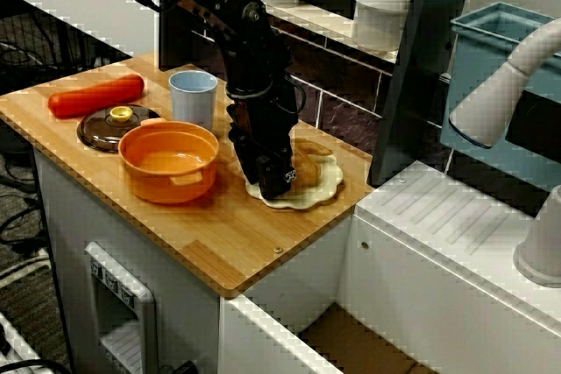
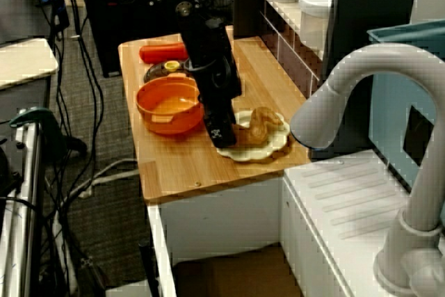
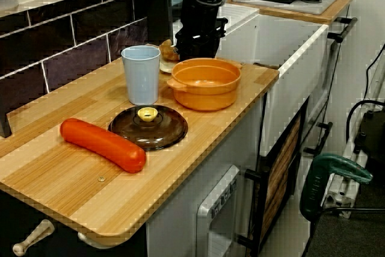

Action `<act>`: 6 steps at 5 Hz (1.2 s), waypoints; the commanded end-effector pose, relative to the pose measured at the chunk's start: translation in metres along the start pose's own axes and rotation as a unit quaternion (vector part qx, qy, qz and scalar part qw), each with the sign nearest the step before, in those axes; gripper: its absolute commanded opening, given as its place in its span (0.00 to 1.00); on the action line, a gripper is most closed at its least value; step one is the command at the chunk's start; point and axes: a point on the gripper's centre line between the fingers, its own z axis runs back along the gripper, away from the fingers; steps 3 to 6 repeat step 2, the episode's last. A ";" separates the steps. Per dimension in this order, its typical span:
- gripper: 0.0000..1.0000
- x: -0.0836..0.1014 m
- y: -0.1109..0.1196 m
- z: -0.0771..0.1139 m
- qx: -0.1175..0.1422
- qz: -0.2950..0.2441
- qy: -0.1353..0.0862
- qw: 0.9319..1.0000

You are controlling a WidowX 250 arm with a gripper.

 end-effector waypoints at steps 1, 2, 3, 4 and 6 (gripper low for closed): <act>0.00 -0.013 0.016 0.018 0.000 0.007 -0.015 1.000; 0.00 -0.014 0.021 0.028 -0.008 0.010 -0.018 1.000; 0.00 -0.014 0.021 0.028 -0.008 0.010 -0.018 1.000; 0.00 -0.014 0.021 0.028 -0.008 0.010 -0.018 1.000; 0.00 -0.014 0.021 0.028 -0.008 0.010 -0.018 1.000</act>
